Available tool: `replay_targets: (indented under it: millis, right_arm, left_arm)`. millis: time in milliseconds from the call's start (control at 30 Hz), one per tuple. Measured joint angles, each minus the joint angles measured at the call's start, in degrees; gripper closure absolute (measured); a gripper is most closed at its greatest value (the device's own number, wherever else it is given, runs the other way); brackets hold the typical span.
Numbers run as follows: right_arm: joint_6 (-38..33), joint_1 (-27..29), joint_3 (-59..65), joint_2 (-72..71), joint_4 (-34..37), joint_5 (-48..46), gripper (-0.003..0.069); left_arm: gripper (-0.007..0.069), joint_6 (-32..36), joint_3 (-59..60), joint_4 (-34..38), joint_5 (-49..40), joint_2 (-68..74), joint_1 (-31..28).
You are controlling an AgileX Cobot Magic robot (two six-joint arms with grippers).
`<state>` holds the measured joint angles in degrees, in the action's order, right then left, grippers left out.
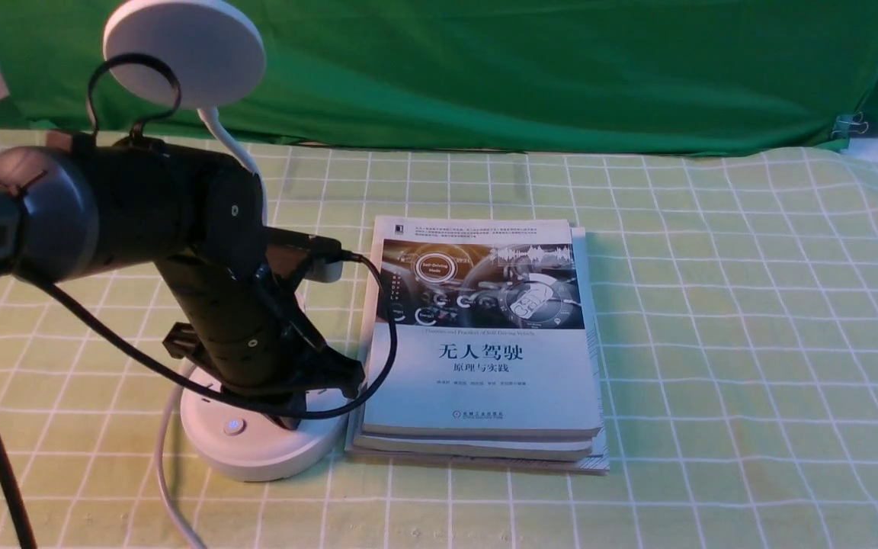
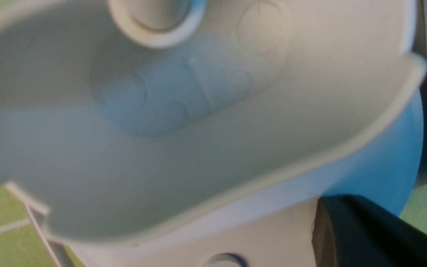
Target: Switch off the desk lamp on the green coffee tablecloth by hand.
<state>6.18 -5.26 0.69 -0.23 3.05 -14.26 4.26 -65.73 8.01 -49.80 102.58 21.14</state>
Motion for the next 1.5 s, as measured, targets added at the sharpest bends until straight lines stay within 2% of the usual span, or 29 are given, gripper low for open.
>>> replay_targets:
  millis: [467,600,733,1000,1100,1333,1500]
  right_arm:
    - [0.0,0.0,0.0,0.0,0.0,0.0,0.0421]
    - [0.1,0.0,0.0,0.0,0.0,0.0,0.0421]
    - [0.1,0.0,0.0,0.0,0.0,0.0,0.0421]
    - [0.1,0.0,0.0,0.0,0.0,0.0,0.0421]
    - [0.0,0.0,0.0,0.0,0.0,-0.1,0.0421]
    - [0.0,0.0,0.0,0.0,0.0,-0.1,0.0421]
    - [0.1,0.0,0.0,0.0,0.0,-0.1,0.0421]
  left_arm:
    - [0.0623,-0.9,0.6,-1.3,-0.7,-3.5,0.1]
    - [0.0623,-1.0,4.4,-1.5,0.8,-9.4,0.1]
    - [0.0623,-1.3,12.9,-1.5,6.8,-20.0,0.1]
    - [0.0623,-1.4,36.2,0.0,32.4,-47.6,0.1]
    - [0.0623,-1.7,41.8,0.1,38.0,-54.9,0.1]
    - [0.0623,-1.7,48.0,-1.1,41.7,-64.5,0.1]
    - [0.0623,-1.7,48.6,-3.0,41.7,-65.5,0.1]
